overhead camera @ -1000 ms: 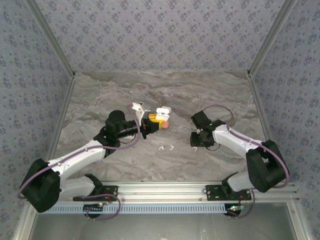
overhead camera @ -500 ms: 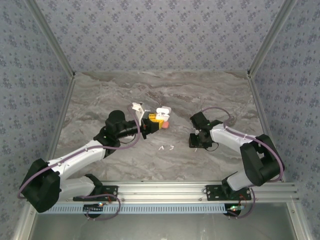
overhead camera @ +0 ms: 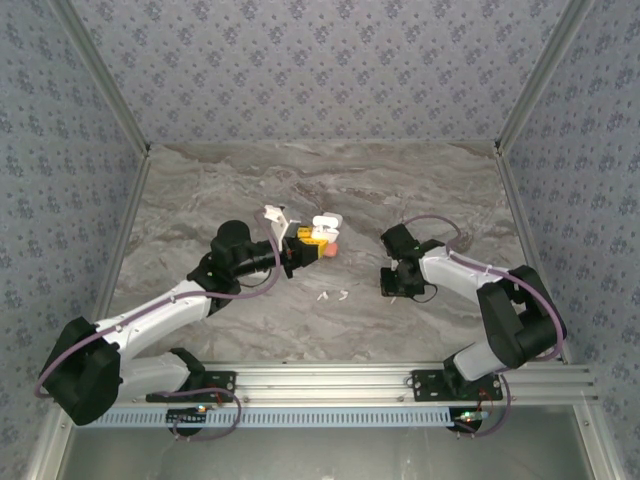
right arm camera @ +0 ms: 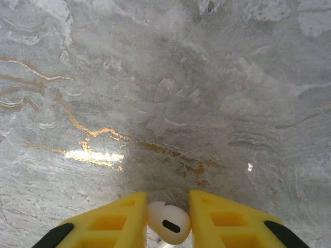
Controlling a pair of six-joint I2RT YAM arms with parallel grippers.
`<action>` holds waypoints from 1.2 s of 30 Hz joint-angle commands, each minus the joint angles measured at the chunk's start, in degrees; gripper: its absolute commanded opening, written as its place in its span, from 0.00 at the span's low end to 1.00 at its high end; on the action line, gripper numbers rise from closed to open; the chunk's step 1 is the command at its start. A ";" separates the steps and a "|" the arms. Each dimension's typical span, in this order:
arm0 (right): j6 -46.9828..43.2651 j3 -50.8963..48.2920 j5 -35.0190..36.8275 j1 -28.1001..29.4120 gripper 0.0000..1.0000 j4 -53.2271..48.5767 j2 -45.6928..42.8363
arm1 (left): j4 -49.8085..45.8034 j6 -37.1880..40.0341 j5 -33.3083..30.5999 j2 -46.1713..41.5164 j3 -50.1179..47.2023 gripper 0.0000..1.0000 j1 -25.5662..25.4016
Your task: Insert wireless bluetooth earbuds into charging case
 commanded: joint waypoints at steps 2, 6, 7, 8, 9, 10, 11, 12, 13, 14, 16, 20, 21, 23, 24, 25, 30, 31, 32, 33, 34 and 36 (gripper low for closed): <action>-2.32 1.87 0.04 0.27 0.27 -2.36 -3.38 | 0.88 0.20 0.35 -0.52 2.31 0.00 -0.21; -4.71 3.54 0.25 0.35 0.27 -2.49 -9.09 | 1.68 -0.34 0.52 -0.39 2.06 0.00 -0.23; -5.25 3.96 0.18 0.36 0.27 -2.46 -10.56 | 2.11 -0.58 0.66 -0.32 1.97 0.00 -0.22; -5.74 4.35 0.11 0.38 0.27 -1.89 -12.67 | 2.73 -0.92 0.82 -0.21 1.85 0.00 -0.18; -6.21 4.96 0.00 0.36 0.27 -1.07 -14.77 | 3.42 -1.28 0.92 0.06 1.74 0.00 -0.22; -6.51 5.32 -0.24 0.42 0.27 -0.39 -16.47 | 3.77 -1.55 1.18 0.33 1.85 0.00 -0.20; -7.01 5.78 -0.79 0.49 0.27 0.83 -18.43 | 4.03 -1.69 1.46 0.52 2.05 0.00 -0.17; -7.48 6.17 -1.34 0.47 0.27 2.17 -20.30 | 4.20 -1.99 1.70 0.84 2.15 0.00 -0.20; -7.95 6.83 -1.87 0.46 0.27 3.55 -22.03 | 4.46 -2.25 1.89 0.98 2.27 0.00 -0.18; -8.41 7.20 -2.58 0.48 0.27 4.95 -23.30 | 4.80 -2.51 2.00 1.26 2.41 0.00 -0.26; -9.20 8.30 -4.77 0.59 0.27 8.57 -25.88 | 5.85 -3.22 2.41 1.66 2.39 0.00 -0.29; -10.33 10.94 -9.93 1.50 0.27 14.16 -28.38 | 7.99 -4.54 3.44 2.79 2.65 0.00 -0.57; -10.55 11.42 -10.62 2.17 0.27 15.92 -28.87 | 8.09 -4.46 3.42 2.99 2.76 0.00 -0.93; -11.54 12.19 -10.69 3.98 0.27 18.35 -29.51 | 7.85 -4.17 3.49 3.48 3.34 0.00 -1.42; -12.29 12.58 -10.42 5.14 0.27 19.42 -29.66 | 7.82 -4.07 3.59 3.74 3.54 0.00 -1.72; -12.97 12.80 -9.96 6.29 0.27 20.41 -29.81 | 7.82 -4.00 3.58 3.95 3.80 0.00 -1.89; -15.22 12.67 -6.75 10.78 0.27 23.37 -29.95 | 8.11 -3.97 3.69 4.62 4.20 0.00 -2.37; -15.38 12.43 -6.35 11.38 0.28 23.65 -29.96 | 8.09 -3.99 3.71 4.67 4.26 0.00 -2.40; -15.49 12.25 -6.33 11.66 0.28 23.97 -29.95 | 8.09 -3.97 3.77 4.75 4.33 0.00 -2.47; -15.50 12.11 -6.02 12.02 0.28 24.25 -29.87 | 8.17 -3.97 3.77 4.80 4.31 0.00 -2.49; -15.57 11.96 -5.64 12.38 0.28 24.45 -29.89 | 8.20 -4.04 3.78 4.84 4.32 0.00 -2.49; -15.76 11.72 -4.94 12.97 0.28 24.80 -29.76 | 8.26 -4.06 3.86 4.93 4.30 0.00 -2.49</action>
